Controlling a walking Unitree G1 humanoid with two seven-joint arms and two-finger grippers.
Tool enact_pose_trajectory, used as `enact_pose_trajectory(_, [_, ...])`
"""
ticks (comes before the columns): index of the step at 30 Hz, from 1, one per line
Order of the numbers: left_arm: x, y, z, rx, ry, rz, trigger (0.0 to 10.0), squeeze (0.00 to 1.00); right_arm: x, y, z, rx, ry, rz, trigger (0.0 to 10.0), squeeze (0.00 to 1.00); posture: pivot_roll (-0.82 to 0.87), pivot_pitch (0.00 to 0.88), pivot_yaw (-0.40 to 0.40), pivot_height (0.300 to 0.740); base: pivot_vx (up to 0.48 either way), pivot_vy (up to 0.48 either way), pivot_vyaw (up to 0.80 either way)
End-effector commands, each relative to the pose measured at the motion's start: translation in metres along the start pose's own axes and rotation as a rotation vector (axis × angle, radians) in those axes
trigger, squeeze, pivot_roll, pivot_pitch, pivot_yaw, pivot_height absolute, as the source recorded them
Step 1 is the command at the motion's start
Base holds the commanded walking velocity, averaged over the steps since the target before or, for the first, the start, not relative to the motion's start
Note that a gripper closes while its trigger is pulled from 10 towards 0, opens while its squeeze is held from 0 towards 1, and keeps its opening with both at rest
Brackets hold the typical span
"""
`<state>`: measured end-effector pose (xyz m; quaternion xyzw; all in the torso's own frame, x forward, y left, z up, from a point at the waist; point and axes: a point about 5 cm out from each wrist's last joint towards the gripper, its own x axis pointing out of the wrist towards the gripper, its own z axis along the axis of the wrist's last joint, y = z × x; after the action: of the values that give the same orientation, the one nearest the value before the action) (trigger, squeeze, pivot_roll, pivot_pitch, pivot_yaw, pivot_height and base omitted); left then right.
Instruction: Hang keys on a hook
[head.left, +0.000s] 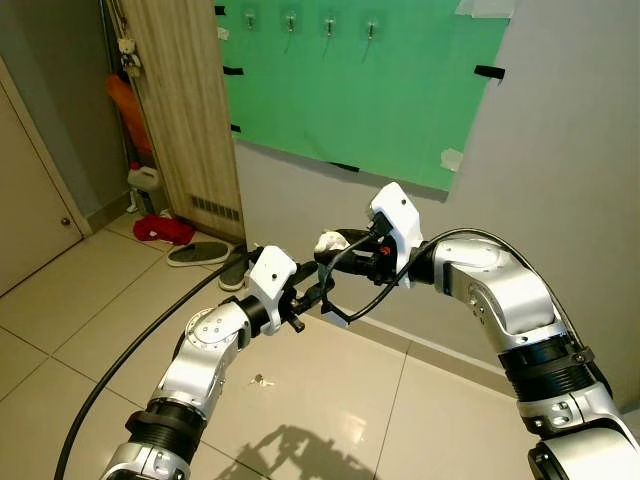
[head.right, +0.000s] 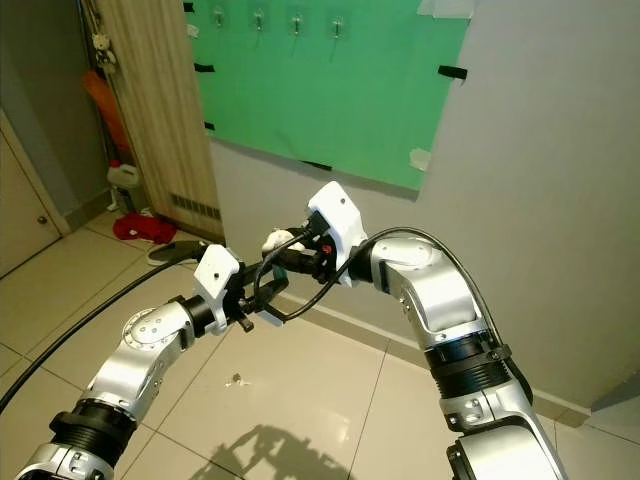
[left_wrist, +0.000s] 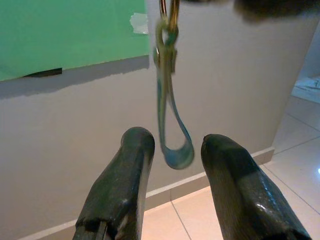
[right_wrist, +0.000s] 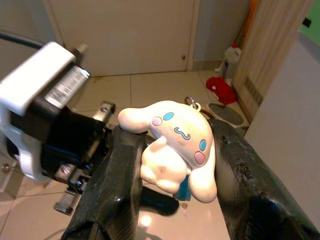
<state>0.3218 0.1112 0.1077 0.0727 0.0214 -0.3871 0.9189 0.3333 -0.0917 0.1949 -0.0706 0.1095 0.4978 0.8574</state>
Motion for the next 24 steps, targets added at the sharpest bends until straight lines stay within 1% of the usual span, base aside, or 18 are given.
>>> enact_pose_trajectory(1, [0.0041, 0.0019, 0.0052, 0.025, -0.004, 0.000, 10.0, 0.00, 0.0004, 0.0050, 0.0041, -0.005, -0.015, 0.026, 10.0, 0.00, -0.09, 0.000, -0.014, 0.740, 0.000, 0.000, 0.00])
enact_pose_trajectory(12, [0.0066, 0.0029, 0.0038, 0.016, 0.003, 0.007, 10.0, 0.00, 0.0000, 0.0071, 0.0059, -0.003, -0.022, 0.035, 10.0, 0.00, -0.09, 0.000, -0.012, 0.740, 0.000, 0.000, 0.00])
enact_pose_trajectory(13, [0.0071, 0.0033, 0.0034, 0.004, 0.002, 0.009, 9.5, 0.00, -0.0002, 0.0075, 0.0064, -0.003, -0.023, 0.037, 10.0, 0.00, -0.09, 0.000, -0.012, 0.740, 0.000, 0.000, 0.00])
enact_pose_trajectory(14, [0.0071, 0.0033, 0.0034, 0.004, 0.002, 0.009, 9.5, 0.00, -0.0002, 0.0075, 0.0064, -0.003, -0.023, 0.037, 10.0, 0.00, -0.09, 0.000, -0.012, 0.740, 0.000, 0.000, 0.00])
enact_pose_trajectory(15, [0.0072, 0.0036, 0.0032, -0.001, 0.001, 0.010, 2.4, 0.00, -0.0003, 0.0075, 0.0064, -0.002, -0.023, 0.036, 10.0, 0.00, -0.09, 0.000, -0.011, 0.740, 0.000, 0.000, 0.00])
enact_pose_trajectory(16, [0.0073, 0.0036, 0.0027, -0.010, 0.001, 0.006, 0.0, 0.00, -0.0004, 0.0076, 0.0061, -0.002, -0.022, 0.037, 10.0, 0.00, -0.09, 0.000, -0.011, 0.740, 0.000, 0.000, 0.00])
enact_pose_trajectory(24, [0.0067, 0.0070, 0.0032, -0.014, -0.002, 0.019, 0.0, 0.00, 0.0003, 0.0083, 0.0057, 0.001, -0.022, 0.038, 10.0, 0.00, -0.09, 0.000, -0.009, 0.740, 0.000, 0.000, 0.00])
